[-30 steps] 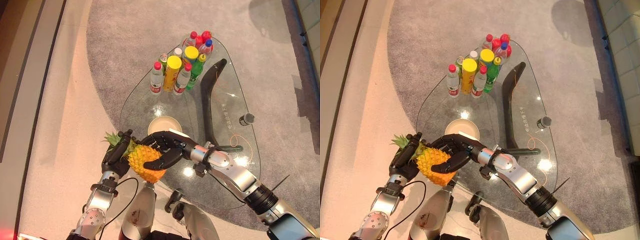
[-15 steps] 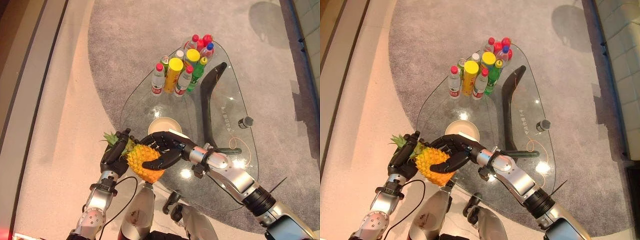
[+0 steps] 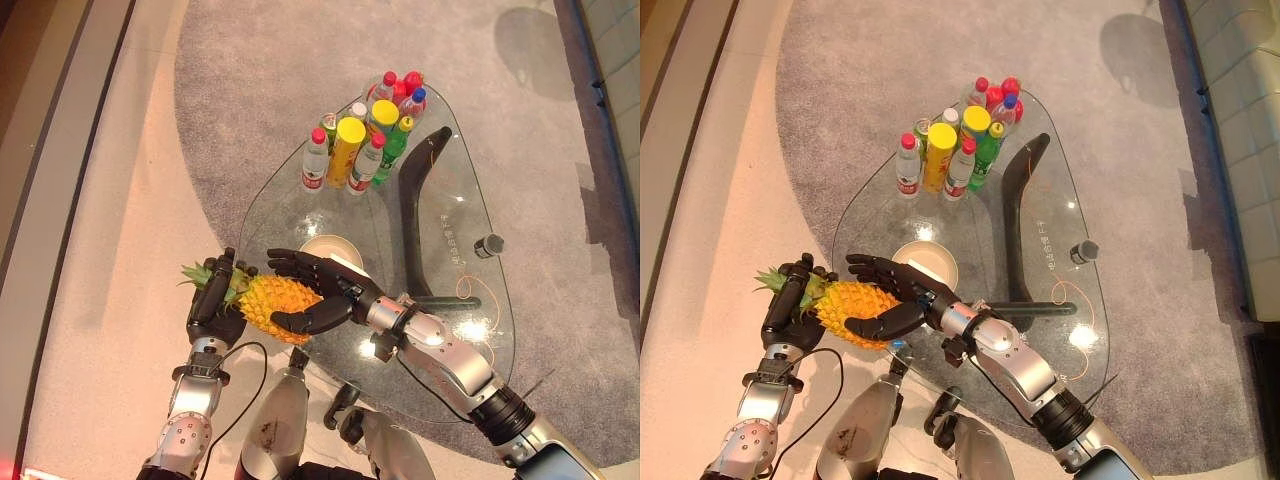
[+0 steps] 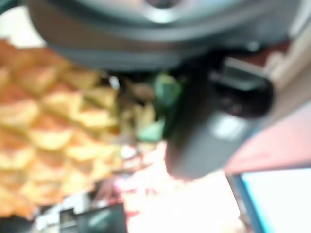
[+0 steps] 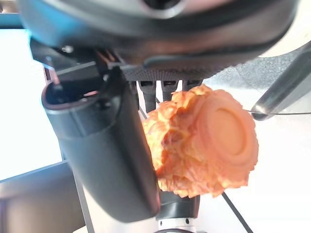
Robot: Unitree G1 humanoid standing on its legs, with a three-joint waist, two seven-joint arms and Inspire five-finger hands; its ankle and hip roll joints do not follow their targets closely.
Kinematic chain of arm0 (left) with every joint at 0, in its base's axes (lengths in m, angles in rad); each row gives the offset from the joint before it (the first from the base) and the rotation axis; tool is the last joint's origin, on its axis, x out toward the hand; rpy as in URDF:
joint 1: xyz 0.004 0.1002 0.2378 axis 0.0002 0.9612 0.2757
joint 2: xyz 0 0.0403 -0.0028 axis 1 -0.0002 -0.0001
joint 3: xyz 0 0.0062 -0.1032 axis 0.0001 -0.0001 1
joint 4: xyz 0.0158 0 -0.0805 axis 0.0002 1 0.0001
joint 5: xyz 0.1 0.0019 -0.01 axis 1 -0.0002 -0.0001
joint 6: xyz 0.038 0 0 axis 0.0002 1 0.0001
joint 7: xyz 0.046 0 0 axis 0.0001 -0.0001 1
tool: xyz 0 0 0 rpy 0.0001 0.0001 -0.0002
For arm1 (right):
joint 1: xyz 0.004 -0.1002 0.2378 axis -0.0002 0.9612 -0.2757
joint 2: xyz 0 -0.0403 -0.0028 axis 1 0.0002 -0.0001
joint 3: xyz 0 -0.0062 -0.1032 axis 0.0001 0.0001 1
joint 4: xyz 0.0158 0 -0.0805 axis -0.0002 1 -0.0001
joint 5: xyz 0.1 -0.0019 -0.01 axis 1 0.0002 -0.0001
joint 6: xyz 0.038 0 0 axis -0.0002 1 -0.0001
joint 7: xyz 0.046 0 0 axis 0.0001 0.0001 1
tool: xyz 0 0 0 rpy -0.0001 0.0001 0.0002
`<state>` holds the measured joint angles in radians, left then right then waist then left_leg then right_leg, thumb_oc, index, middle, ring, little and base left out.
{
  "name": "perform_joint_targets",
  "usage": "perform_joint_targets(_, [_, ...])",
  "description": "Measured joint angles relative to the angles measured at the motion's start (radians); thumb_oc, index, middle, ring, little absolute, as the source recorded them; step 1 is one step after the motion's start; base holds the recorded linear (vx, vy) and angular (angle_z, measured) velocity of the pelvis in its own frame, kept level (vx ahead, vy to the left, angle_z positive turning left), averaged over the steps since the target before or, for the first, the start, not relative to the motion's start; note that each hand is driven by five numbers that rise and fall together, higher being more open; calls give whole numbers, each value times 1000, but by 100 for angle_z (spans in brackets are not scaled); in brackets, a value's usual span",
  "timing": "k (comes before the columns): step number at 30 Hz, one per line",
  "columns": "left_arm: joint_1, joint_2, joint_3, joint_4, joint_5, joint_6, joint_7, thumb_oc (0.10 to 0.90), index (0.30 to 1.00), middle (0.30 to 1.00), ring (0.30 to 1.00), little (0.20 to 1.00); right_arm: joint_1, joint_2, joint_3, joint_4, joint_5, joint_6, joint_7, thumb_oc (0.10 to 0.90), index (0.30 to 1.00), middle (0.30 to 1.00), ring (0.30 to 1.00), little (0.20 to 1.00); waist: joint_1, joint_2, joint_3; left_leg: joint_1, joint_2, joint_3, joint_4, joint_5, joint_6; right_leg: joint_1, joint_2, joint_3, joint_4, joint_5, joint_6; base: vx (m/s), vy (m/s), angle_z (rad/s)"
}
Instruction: Pick up the fruit to the plate
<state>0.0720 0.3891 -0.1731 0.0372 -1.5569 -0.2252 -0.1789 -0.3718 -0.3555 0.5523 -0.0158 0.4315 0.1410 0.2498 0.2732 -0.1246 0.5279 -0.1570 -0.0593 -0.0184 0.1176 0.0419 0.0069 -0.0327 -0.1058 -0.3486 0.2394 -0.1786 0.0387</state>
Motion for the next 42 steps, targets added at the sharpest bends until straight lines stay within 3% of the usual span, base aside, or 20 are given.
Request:
perform_joint_targets(17, [-8, -20, 1, 0, 3, -1, 0, 100, 300, 300, 300, 200, 51, 1, -18, -51, -38, -11, -58, 800, 900, 900, 900, 900, -3, -18, 2, -1, 0, 7, 7, -6, 6, 1, 0, 2, -1, 0, 1, 0, 0, 0])
perform_joint_targets(31, [-28, -35, 23, 0, 144, -12, 16, 100, 300, 300, 300, 200, 147, 7, -61, -78, -61, -20, -84, 800, 900, 900, 900, 900, -16, -29, 2, -5, 1, 16, 35, -36, 24, 15, 3, 12, -18, 6, 9, 5, -4, -2])
perform_joint_targets(42, [-36, -55, 33, 0, 155, -20, 17, 100, 300, 300, 300, 200, 224, 7, -140, -93, -80, -36, -101, 800, 900, 900, 900, 900, -60, -32, 0, -2, -6, 36, 42, -42, 26, 24, 3, 27, -36, 21, 26, 6, -1, -3])
